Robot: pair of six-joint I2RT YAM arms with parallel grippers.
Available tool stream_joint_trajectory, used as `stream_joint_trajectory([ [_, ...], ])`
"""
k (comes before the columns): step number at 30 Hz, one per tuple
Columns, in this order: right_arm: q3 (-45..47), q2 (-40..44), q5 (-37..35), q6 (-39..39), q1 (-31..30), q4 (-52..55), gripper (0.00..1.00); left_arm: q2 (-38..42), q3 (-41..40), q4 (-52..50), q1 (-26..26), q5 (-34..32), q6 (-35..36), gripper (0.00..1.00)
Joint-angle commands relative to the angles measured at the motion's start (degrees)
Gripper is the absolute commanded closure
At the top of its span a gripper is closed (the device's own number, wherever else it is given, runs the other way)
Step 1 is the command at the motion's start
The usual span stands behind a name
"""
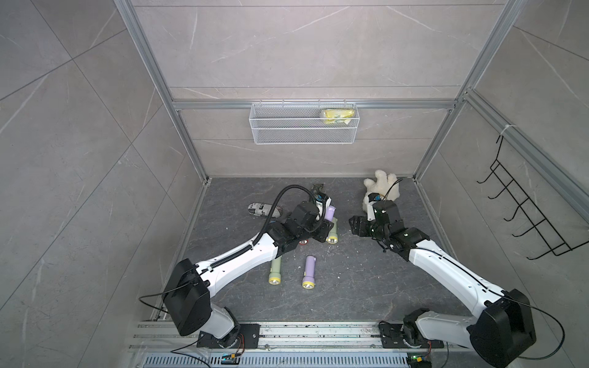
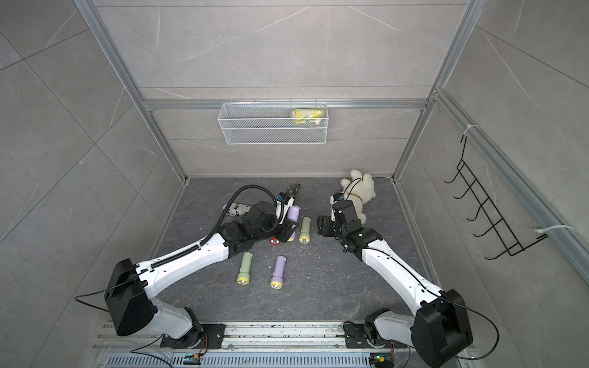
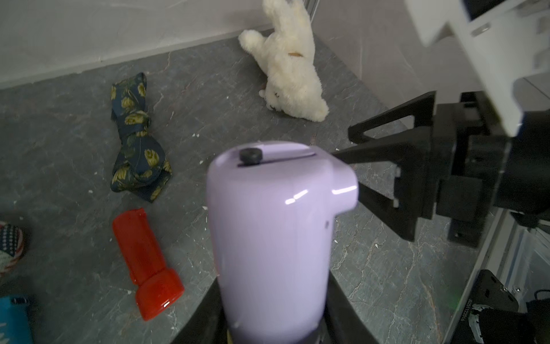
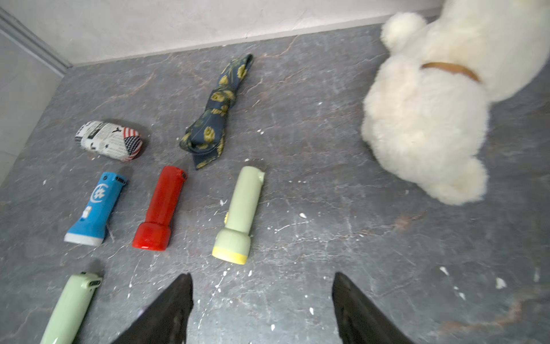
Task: Close the plug at the bottom of the flashlight
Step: Place the flashlight at the center of the board.
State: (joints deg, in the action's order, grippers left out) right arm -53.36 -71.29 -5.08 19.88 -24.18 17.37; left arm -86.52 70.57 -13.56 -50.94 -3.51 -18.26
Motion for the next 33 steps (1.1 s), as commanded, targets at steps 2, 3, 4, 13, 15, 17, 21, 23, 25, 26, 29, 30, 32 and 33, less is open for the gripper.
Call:
stream_joint_trajectory([
  [2,-1.6,1.4,-9.0,-0.3,0.8,4.4,0.15,-2.8,4.0,-10.0,-2.7,-7.8,-12.1,1.0],
  [3,-1.4,1.5,-9.4,-0.3,1.0,4.6,0.13,-3.4,3.9,-10.4,-3.1,-7.7,-14.1,1.0],
  [4,-1.2,1.9,-9.5,-0.3,1.2,4.8,0.1,-4.2,3.6,-10.5,-3.8,-7.5,-15.9,1.0],
  [13,3.7,6.3,-6.9,0.3,4.3,3.8,0.04,-13.6,5.6,-14.1,-10.1,-0.9,-26.3,1.0],
  [15,4.3,6.8,-5.9,0.4,4.9,3.6,0.04,-16.3,6.8,-15.1,-10.8,1.4,-28.3,1.0],
  [17,5.0,7.4,-5.2,0.5,5.6,3.6,0.04,-18.5,8.0,-15.9,-11.4,2.7,-29.4,1.0],
  [21,6.2,8.7,-3.4,0.8,7.1,3.9,0.04,-21.4,8.4,-16.5,-11.9,3.5,-31.8,0.96],
  [23,6.7,9.2,-3.0,1.0,7.7,3.9,0.04,-22.8,8.6,-16.7,-11.9,3.9,-32.5,0.94],
  [25,7.0,9.4,-2.5,1.2,8.0,3.8,0.04,-23.9,9.3,-17.8,-11.9,3.6,-32.8,0.92],
  [26,7.1,9.5,-2.1,1.3,8.1,3.7,0.04,-24.4,9.7,-18.3,-11.9,3.5,-32.7,0.91],
  [29,7.2,9.4,-1.6,1.6,8.5,3.6,0.04,-25.8,10.8,-19.5,-11.9,2.9,-32.2,0.86],
  [30,7.2,9.4,-1.6,1.6,8.5,3.6,0.04,-26.3,11.3,-20.0,-11.9,2.6,-32.1,0.85],
  [32,7.2,9.5,-1.4,1.7,8.6,3.6,0.04,-27.4,12.4,-20.6,-11.9,2.2,-31.8,0.84],
  [33,7.3,9.7,-1.3,1.7,8.7,3.5,0.04,-27.9,12.8,-20.9,-11.9,2.2,-31.5,0.83],
])
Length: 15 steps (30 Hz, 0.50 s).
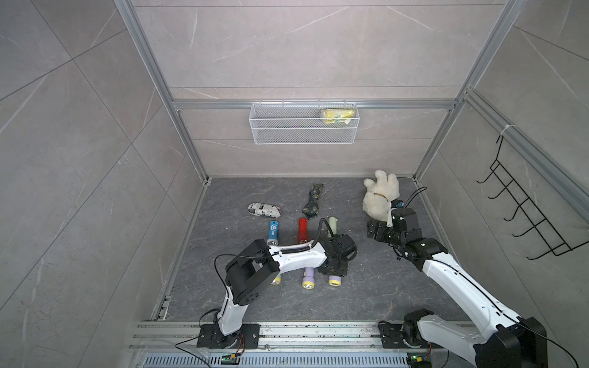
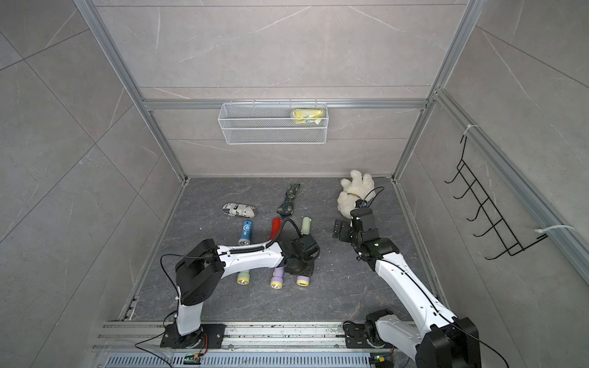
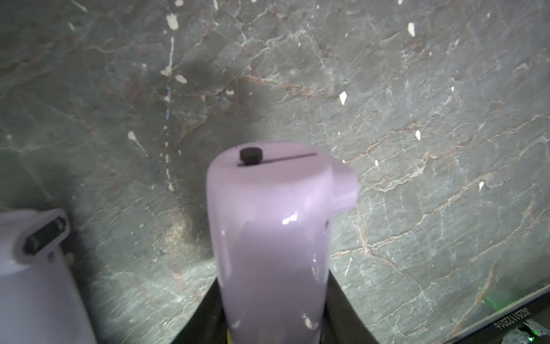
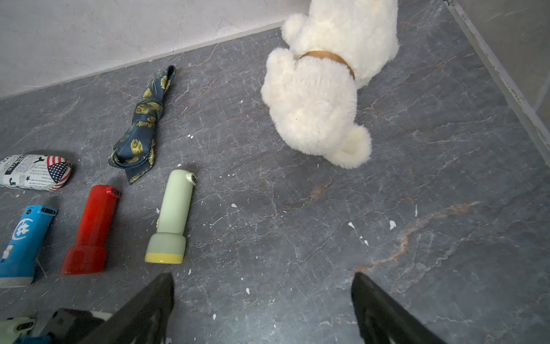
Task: Close the plug at the bottom of the flashlight
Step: Place the flashlight at the center of the board.
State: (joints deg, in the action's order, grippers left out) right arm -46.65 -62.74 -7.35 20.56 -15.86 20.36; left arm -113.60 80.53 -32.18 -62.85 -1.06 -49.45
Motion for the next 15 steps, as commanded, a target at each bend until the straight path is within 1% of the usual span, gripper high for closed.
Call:
stream_joint_trajectory([
  [1,0.7,1.2,1.1,1.1,0.4,0.5,0.04,-1.4,3.5,-2.6,0.0,-0.2,-0.3,0.82],
  [3,0.8,1.4,1.1,1.0,0.5,0.6,0.04,-2.4,4.1,-2.9,0.0,0.2,0.0,0.8],
  [7,1.0,1.7,1.3,1.1,0.7,0.5,0.04,-3.8,5.4,-4.2,0.0,0.2,0.0,0.73],
  [8,1.1,1.7,1.4,1.0,0.7,0.5,0.04,-3.9,5.7,-4.3,0.0,0.2,0.2,0.69],
  [10,1.0,1.7,1.5,1.0,0.8,0.4,0.04,-4.2,6.1,-4.5,0.1,0.2,0.5,0.65],
  [13,1.0,1.6,1.5,0.9,0.9,0.4,0.04,-4.2,6.7,-4.9,0.1,-0.3,1.0,0.53],
  [15,1.0,1.5,1.2,1.0,1.0,0.4,0.04,-4.2,7.0,-5.1,0.0,-0.5,1.4,0.47],
])
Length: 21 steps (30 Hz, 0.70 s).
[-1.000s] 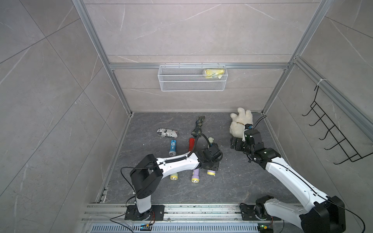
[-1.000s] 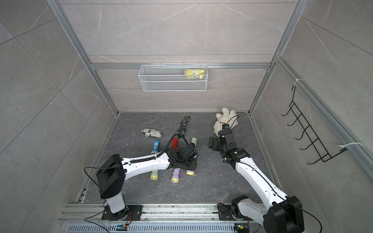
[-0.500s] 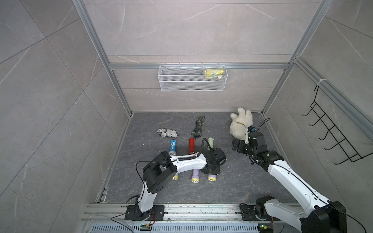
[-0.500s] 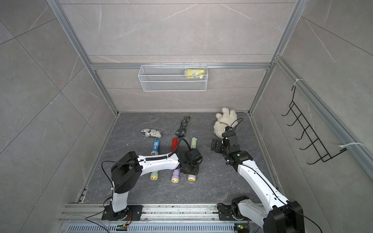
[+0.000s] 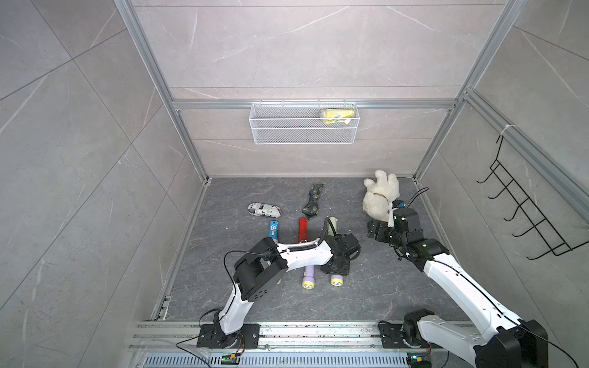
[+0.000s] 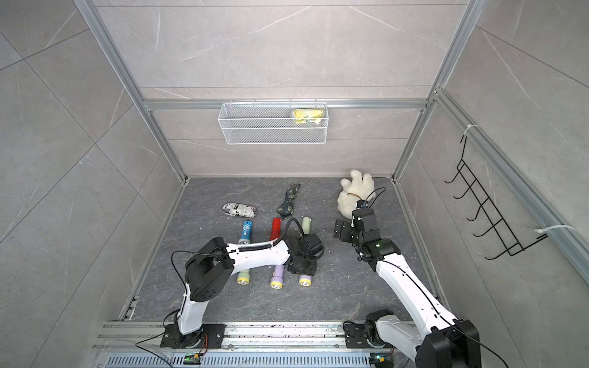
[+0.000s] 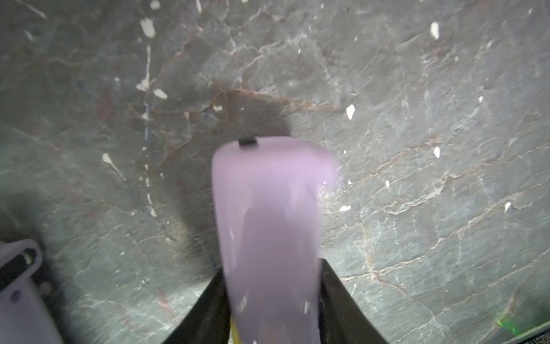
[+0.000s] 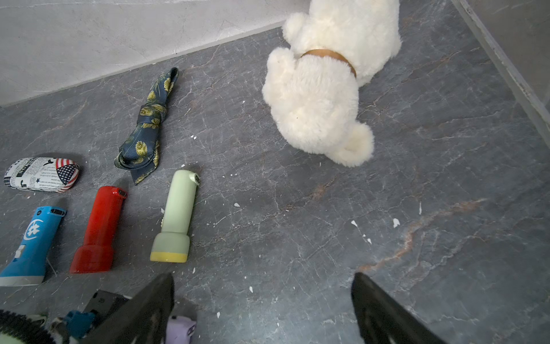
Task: Close the plug at the bottom of the flashlight
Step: Place the flashlight at the center of the board, then reset both arms
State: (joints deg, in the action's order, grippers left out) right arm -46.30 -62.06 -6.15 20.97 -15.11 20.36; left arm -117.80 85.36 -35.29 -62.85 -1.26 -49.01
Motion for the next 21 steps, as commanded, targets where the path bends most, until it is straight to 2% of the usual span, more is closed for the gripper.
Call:
stream_joint_trajectory([
  [1,0.5,0.7,0.0,0.6,0.3,0.4,0.04,-0.1,2.4,-2.2,0.1,-0.4,1.1,0.46],
  [3,0.5,0.5,-0.2,0.6,0.5,0.4,0.04,0.0,2.8,-2.6,0.0,-0.6,1.5,0.35],
  [6,0.2,-0.3,-2.2,0.4,0.6,0.1,0.04,0.9,3.5,-3.0,0.3,-0.7,2.3,0.33],
  [9,0.9,-2.0,-7.7,-1.0,0.6,-2.7,0.03,3.6,5.2,-4.2,1.1,-2.0,4.2,0.3],
  [10,1.3,-2.9,-10.5,-2.2,0.7,-4.1,0.03,5.3,5.6,-4.7,1.6,-3.2,5.3,0.2],
  [11,1.9,-3.4,-13.2,-3.4,0.6,-5.7,0.02,7.0,5.8,-5.0,2.1,-4.5,6.2,0.01],
  [13,4.9,-4.8,-18.1,-6.6,0.7,-12.8,0.02,11.4,5.6,-5.2,3.7,-7.4,9.3,0.0],
  [17,9.4,-8.7,-23.2,-12.0,0.7,-23.5,0.02,19.7,4.4,-5.1,9.2,-12.7,17.6,0.0],
  [21,16.1,-13.8,-27.1,-16.2,0.7,-39.0,0.01,28.1,-2.1,0.8,17.8,-18.0,28.8,0.0],
])
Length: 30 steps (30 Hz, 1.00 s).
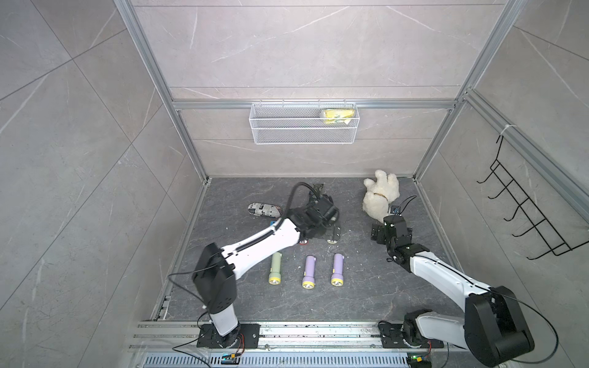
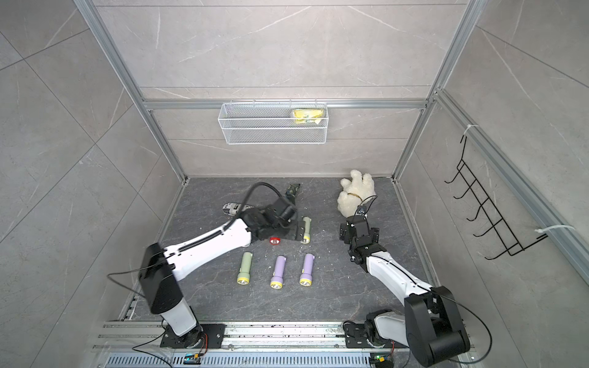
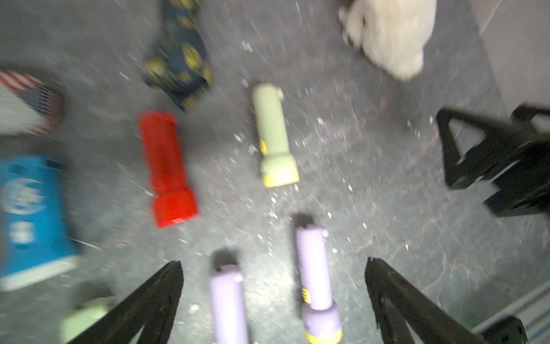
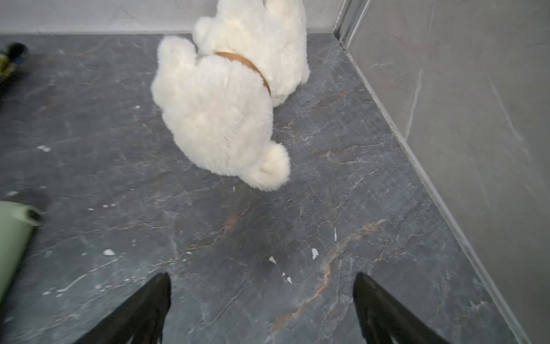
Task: Close the plug at the bottom of the flashlight
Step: Reset both arms
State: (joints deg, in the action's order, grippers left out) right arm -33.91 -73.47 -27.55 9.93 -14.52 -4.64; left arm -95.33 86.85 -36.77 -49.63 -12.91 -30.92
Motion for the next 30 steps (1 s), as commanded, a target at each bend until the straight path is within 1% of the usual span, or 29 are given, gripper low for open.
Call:
stream_joint_trajectory([
  [1,6.1,-3.5,-5.8,-5.9,0.1,-20.5,0.01,8.3,-7.2,5.8,7.6,-6.5,13.8,0.0],
  [2,8.4,-4.6,-5.6,-6.3,0.1,-26.1,0.02,10.7,-11.0,9.8,10.1,-7.1,16.2,0.0],
  [3,11.1,-6.3,-5.0,-8.1,0.1,-36.6,0.01,13.2,-15.8,15.2,13.1,-7.9,18.8,0.0],
  [5,13.0,-8.1,-5.5,-10.8,-0.4,-43.9,0.01,17.7,-24.5,23.9,18.5,-8.4,22.7,0.0],
  [6,13.5,-9.4,-5.8,-10.6,-0.3,-45.4,0.01,19.6,-28.7,27.9,21.5,-8.9,23.3,0.0],
  [7,14.7,-11.3,-4.6,-11.1,-0.3,-49.2,0.01,21.4,-32.2,30.2,24.5,-8.3,23.4,0.0],
  [8,15.5,-12.2,-4.9,-13.1,-0.8,-53.6,0.01,22.9,-35.3,32.0,27.3,-7.8,23.8,0.0],
  [9,15.3,-11.4,-4.6,-12.8,-1.5,-51.2,0.02,23.9,-38.0,34.0,29.3,-8.5,24.1,0.0],
  [11,16.2,-12.1,-4.2,-13.5,-1.4,-54.6,0.0,25.3,-44.1,37.9,33.3,-9.1,25.3,0.0],
  [14,16.0,-11.9,-4.0,-13.2,-1.5,-53.8,0.0,25.8,-51.7,44.6,35.4,-13.1,29.0,0.0],
  [15,15.9,-11.9,-4.0,-13.2,-1.5,-53.6,0.0,25.8,-53.9,47.6,35.8,-13.5,30.1,0.0],
  [19,15.2,-11.9,-3.1,-12.8,-1.0,-52.0,0.0,23.7,-62.5,65.1,37.2,-13.7,32.1,0.01],
  [21,14.3,-11.8,-0.7,-11.9,0.0,-49.5,0.0,21.0,-65.0,72.4,38.9,-10.9,33.0,0.01],
  [23,13.8,-11.6,3.9,-10.7,2.1,-47.4,0.0,17.6,-65.7,77.7,40.2,-10.2,34.7,0.01],
  [24,14.1,-11.5,6.1,-10.2,3.1,-47.6,0.0,17.2,-65.4,77.5,40.3,-8.6,35.8,0.01],
  [25,14.8,-11.6,9.2,-9.8,4.1,-48.0,0.0,16.5,-66.4,80.8,40.9,-5.8,37.3,0.01],
  [26,15.8,-13.5,11.7,-9.5,4.8,-50.3,0.0,15.3,-67.8,85.1,41.2,-5.2,37.9,0.01],
  [27,16.9,-17.0,10.9,-11.2,4.9,-59.6,0.0,13.8,-69.8,89.3,42.4,-3.8,37.0,0.01],
  [28,15.8,-13.7,11.5,-9.9,4.9,-51.7,0.0,12.9,-72.3,94.8,43.7,-3.2,35.9,0.0],
  [29,15.0,-13.4,11.5,-8.9,5.0,-48.0,0.0,12.3,-74.1,97.8,45.7,0.2,34.1,0.01],
  [30,15.5,-15.7,10.9,-10.0,5.0,-54.1,0.0,9.3,-75.6,103.7,47.2,3.2,34.0,0.01],
])
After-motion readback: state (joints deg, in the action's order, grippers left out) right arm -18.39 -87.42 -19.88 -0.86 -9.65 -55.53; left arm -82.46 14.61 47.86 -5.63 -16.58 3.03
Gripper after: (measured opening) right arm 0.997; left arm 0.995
